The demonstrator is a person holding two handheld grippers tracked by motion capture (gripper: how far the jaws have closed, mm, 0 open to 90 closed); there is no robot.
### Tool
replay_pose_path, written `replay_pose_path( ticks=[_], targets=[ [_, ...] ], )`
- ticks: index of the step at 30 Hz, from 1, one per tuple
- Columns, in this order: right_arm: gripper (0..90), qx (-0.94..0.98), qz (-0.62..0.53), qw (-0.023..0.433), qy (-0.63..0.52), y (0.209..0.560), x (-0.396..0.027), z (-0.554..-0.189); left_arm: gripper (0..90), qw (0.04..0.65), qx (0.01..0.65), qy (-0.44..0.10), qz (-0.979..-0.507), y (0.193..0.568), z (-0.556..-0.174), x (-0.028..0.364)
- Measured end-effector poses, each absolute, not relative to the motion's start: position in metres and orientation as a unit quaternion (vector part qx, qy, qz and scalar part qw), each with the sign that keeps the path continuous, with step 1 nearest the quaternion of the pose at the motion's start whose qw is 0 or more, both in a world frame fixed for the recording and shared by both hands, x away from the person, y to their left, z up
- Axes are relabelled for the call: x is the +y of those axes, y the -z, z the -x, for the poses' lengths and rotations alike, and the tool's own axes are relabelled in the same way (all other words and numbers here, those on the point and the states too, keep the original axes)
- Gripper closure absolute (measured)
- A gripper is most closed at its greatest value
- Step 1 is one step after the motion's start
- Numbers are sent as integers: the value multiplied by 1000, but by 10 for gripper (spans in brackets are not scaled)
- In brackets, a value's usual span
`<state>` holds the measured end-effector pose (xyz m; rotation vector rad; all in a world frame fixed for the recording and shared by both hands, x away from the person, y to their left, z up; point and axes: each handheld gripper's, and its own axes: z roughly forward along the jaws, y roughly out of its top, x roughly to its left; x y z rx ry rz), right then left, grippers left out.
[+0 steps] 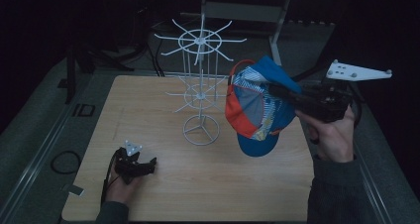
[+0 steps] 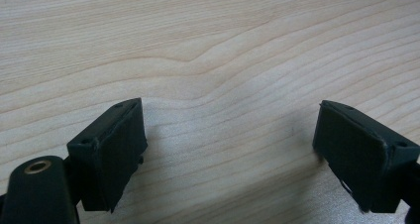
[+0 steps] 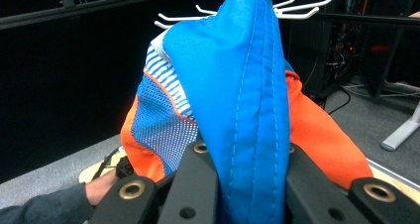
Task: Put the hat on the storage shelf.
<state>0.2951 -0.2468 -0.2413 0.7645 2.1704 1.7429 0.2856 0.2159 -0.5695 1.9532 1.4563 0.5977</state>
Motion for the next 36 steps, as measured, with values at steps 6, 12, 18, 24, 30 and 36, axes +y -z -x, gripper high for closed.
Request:
replay_pose_path(
  ticks=[6, 12, 18, 24, 30, 36],
  targets=[
    [878, 743, -258, 130, -604, 236, -248, -295, 134, 311, 551, -226, -740, 569, -286, 216],
    [878, 738, -255, 130, -611, 230, -248, -296, 134, 311, 551, -226, -741, 569, -286, 216],
    [878, 736, -248, 132, -616, 223, -243, -298, 134, 311, 551, -226, -740, 569, -286, 216],
    [878, 734, -243, 127, -622, 226, -233, -301, 134, 310, 551, -227, -741, 569, -286, 216],
    [878, 737, -242, 124, -618, 233, -219, -311, 134, 311, 551, -226, -741, 569, -286, 216],
    [879, 740, -244, 124, -614, 245, -202, -323, 134, 310, 551, -227, -740, 569, -286, 216]
  ],
)
